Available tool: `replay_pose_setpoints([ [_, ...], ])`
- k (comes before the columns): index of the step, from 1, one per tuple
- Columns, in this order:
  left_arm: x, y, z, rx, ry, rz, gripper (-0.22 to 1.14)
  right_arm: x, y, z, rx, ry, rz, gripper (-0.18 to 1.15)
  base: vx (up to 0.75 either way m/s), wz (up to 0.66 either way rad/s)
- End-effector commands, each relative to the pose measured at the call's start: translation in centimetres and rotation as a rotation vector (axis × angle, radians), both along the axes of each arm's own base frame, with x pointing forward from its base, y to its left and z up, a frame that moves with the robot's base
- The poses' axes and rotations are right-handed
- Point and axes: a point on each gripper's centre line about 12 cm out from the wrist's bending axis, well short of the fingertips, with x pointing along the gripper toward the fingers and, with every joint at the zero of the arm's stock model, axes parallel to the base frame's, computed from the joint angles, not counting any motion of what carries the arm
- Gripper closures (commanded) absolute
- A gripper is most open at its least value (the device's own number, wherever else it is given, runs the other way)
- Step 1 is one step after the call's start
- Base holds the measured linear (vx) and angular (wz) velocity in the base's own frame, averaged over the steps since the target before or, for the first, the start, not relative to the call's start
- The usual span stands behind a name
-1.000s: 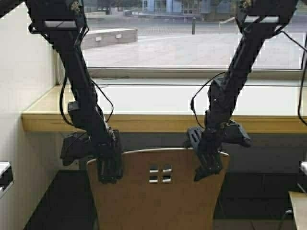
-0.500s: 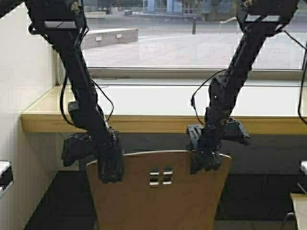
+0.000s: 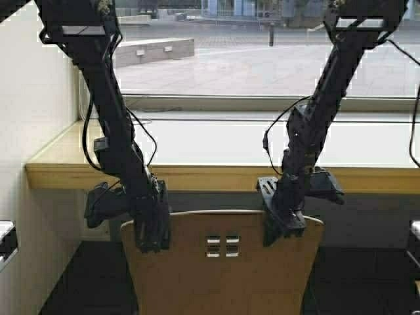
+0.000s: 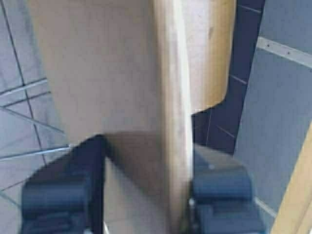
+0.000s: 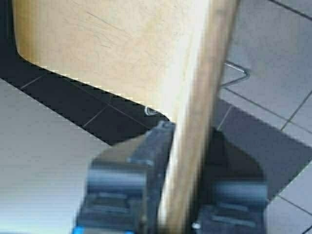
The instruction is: Push the chairs under the table
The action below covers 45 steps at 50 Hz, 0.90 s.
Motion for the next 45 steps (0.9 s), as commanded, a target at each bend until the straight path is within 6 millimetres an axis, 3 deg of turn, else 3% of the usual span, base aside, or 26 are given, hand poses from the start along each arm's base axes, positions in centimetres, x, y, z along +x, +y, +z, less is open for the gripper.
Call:
replay_pose_setpoints([
  [1,1.6,0.3,1.7,-0.006,-0.057,0.016,0.88,0.3,1.9,1.0,0.006,-0.032,0.057,0.93,0.24,0.08],
  [22,1.7,0.4,3.4,-0.011,-0.072,0.014,0.88,-1.0,1.9,1.0,-0.003,-0.006,0.071,0.93,0.23,-0.01],
  [41,1.3,0.6,3.4,0.006,-0.062,0.0,0.87,-1.0,2.5,0.7,0.018,0.002,0.097,0.93,0.26,0.03],
  [45,0.8,0.6,3.4,0.023,-0.052,-0.02,0.87,-1.8,2.4,0.4,0.018,0.026,0.116,0.93,0.3,0.01],
])
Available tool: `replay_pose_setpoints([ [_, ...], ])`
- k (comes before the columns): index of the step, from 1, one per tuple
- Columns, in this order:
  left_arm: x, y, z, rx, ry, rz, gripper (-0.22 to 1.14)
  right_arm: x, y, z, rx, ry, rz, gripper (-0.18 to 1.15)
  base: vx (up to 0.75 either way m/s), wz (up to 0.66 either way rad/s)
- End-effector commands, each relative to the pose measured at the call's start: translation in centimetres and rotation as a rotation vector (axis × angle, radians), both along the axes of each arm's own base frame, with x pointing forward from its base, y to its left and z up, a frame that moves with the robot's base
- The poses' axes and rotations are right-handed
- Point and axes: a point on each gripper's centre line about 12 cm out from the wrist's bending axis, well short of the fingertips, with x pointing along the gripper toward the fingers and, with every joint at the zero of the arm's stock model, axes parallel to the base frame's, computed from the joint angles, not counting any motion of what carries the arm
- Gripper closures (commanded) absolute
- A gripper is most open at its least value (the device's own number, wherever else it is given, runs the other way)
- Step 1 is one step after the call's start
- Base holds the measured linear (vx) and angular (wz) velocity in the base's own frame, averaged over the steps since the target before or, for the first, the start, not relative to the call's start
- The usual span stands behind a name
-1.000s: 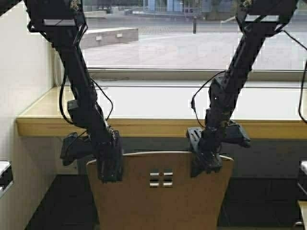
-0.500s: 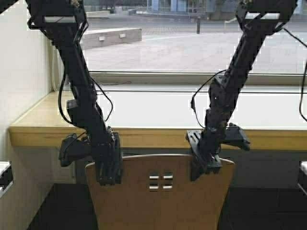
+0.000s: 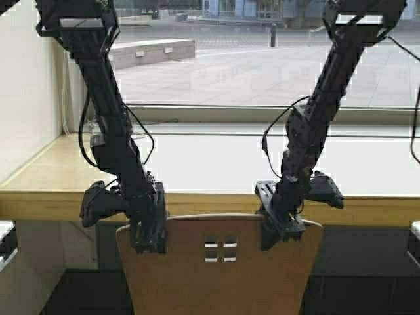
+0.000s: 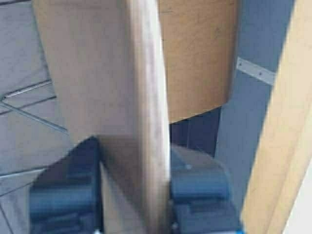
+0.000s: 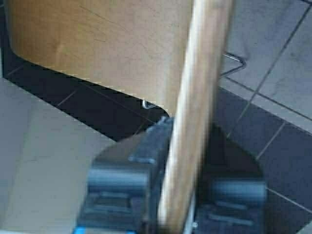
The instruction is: Push the chairs under the table
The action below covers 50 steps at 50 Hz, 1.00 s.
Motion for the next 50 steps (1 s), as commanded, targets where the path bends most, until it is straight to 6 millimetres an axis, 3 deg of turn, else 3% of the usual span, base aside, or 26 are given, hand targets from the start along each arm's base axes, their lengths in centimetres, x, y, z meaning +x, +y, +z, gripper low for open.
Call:
replay_pose_setpoints([
  [1,1.5,-0.2,2.8,0.01,-0.069,-0.027,0.88,-0.7,1.9,0.4,-0.001,-0.008,0.104,0.93,0.28,-0.03],
  [12,0.8,0.1,3.2,0.02,-0.056,-0.029,0.87,-2.3,1.4,0.1,-0.023,0.024,0.12,0.93,0.25,-0.04],
  [18,1.0,0.0,3.2,0.019,-0.06,-0.034,0.88,-1.8,1.5,0.4,-0.033,0.004,0.14,0.93,0.27,-0.06],
  [27,-0.3,0.4,2.8,0.031,-0.023,-0.041,0.87,-1.8,2.4,1.1,-0.03,-0.009,0.172,0.93,0.22,0.0],
  [39,0.0,0.2,3.3,0.026,-0.033,-0.041,0.87,-1.2,2.6,1.5,-0.022,-0.025,0.173,0.93,0.19,0.0],
  [50,-2.1,0.5,3.2,0.045,0.015,-0.063,0.79,-3.0,2.1,1.0,-0.05,0.011,0.22,0.91,0.15,0.01],
])
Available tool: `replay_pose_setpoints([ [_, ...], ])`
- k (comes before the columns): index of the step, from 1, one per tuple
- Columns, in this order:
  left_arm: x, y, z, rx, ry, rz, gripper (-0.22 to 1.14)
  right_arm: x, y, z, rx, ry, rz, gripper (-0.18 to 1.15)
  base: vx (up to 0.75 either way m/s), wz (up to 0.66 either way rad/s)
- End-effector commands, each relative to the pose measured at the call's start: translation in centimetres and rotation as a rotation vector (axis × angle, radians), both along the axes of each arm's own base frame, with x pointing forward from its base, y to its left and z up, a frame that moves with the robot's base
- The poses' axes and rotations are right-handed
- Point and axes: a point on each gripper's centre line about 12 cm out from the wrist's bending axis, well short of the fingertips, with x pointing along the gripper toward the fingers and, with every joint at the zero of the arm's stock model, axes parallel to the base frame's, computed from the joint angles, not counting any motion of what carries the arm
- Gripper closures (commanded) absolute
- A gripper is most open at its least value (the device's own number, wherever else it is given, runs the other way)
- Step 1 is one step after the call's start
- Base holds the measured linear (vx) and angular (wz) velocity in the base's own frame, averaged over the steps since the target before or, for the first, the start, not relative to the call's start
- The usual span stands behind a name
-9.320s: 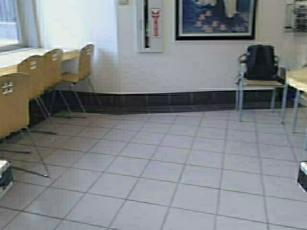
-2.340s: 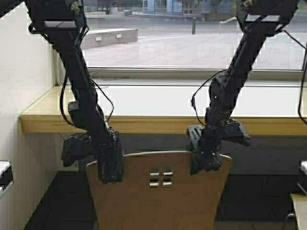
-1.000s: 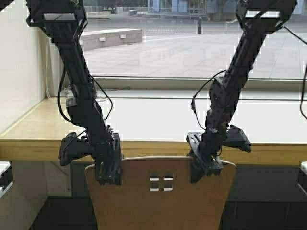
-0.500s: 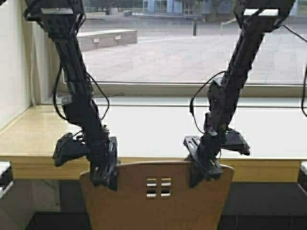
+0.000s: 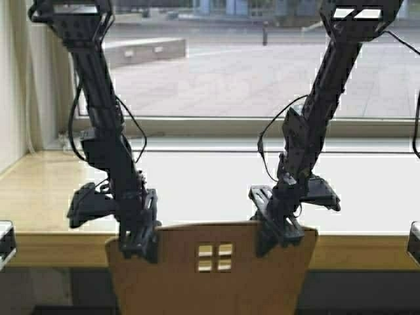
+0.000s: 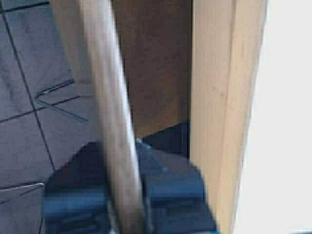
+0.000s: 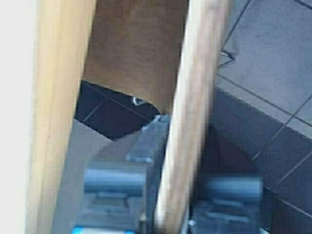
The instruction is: Push the chairs under the table
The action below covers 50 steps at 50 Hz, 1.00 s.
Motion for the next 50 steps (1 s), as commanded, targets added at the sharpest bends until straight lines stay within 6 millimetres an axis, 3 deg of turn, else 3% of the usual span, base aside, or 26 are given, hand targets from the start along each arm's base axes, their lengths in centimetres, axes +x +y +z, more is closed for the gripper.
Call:
replay_pose_setpoints([
  [1,0.9,-0.6,2.7,0.008,-0.064,-0.044,0.76,-0.8,1.6,0.9,-0.036,-0.032,0.149,0.9,0.11,-0.01],
  [5,0.7,-0.6,2.8,0.019,-0.063,-0.063,0.6,-0.8,1.7,1.0,-0.042,-0.037,0.179,0.78,0.11,-0.02],
  [13,0.9,-1.2,3.5,0.023,-0.074,-0.094,0.21,-0.2,2.3,1.8,-0.017,-0.047,0.195,0.24,0.06,-0.02],
  [17,0.9,-1.4,4.1,0.019,-0.073,-0.109,0.08,-0.1,2.2,2.2,-0.022,-0.059,0.189,0.09,0.01,-0.01],
  [28,0.8,-1.8,5.4,0.003,-0.058,-0.121,0.05,-0.2,1.7,4.1,-0.041,-0.084,0.17,0.08,-0.01,0.01],
  [35,-0.3,-2.1,6.8,-0.01,-0.031,-0.136,0.05,-0.5,1.1,6.1,-0.042,-0.098,0.159,0.08,-0.02,0.01],
  [50,-1.8,-1.3,12.2,-0.028,-0.06,-0.142,0.05,-1.1,-1.0,12.4,-0.047,-0.172,0.119,0.08,-0.01,0.0],
])
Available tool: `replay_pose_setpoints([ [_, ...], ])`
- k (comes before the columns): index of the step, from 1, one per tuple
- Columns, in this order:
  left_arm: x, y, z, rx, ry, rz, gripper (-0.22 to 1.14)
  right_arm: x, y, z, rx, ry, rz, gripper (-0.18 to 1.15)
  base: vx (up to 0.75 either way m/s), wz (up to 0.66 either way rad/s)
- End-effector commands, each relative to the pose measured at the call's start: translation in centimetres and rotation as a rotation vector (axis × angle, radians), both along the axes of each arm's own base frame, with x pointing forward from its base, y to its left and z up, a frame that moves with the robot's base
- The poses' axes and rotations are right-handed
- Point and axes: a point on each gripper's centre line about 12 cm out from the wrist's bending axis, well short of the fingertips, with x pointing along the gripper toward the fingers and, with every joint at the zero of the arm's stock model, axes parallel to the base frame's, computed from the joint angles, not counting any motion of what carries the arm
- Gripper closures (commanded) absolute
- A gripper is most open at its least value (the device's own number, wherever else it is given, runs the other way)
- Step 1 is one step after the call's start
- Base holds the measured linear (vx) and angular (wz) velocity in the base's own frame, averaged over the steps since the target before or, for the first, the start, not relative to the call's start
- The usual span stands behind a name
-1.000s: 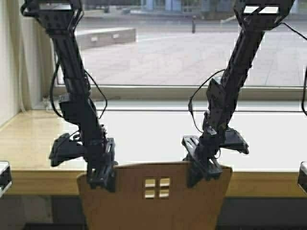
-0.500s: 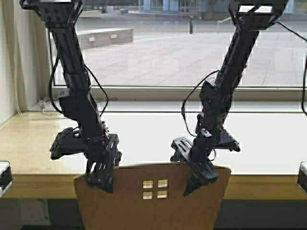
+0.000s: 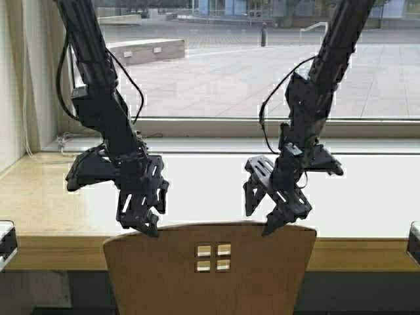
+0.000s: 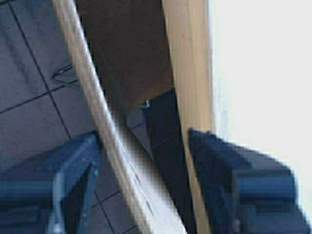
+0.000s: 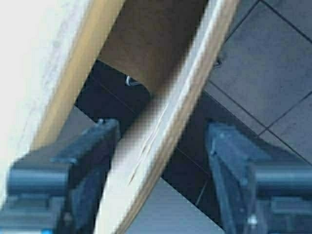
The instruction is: Push the chairs under the table
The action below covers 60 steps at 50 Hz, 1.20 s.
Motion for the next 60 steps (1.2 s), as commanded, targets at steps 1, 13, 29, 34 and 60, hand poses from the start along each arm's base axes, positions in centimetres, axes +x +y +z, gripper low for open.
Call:
replay_pose_setpoints([
  [1,0.9,0.0,5.3,-0.022,-0.1,-0.024,0.05,1.3,-0.8,5.2,0.024,-0.097,-0.024,0.08,-0.01,0.0],
  [13,-1.4,1.3,10.2,-0.021,-0.155,-0.049,0.05,0.2,-1.8,11.4,0.043,-0.194,-0.028,0.08,0.0,0.0],
  [29,-6.3,6.8,17.4,0.371,-0.396,-0.546,0.06,-2.1,-2.9,19.6,-0.262,-0.515,0.499,0.09,-0.02,0.03],
  [34,-7.0,7.4,20.7,0.544,-0.509,-0.736,0.06,-3.1,-3.6,21.8,-0.384,-0.628,0.635,0.09,-0.08,0.19],
  [60,-7.3,7.0,25.4,0.885,-0.567,-1.169,0.06,-4.9,-4.2,26.0,-0.618,-0.872,0.882,0.09,-0.08,0.38],
])
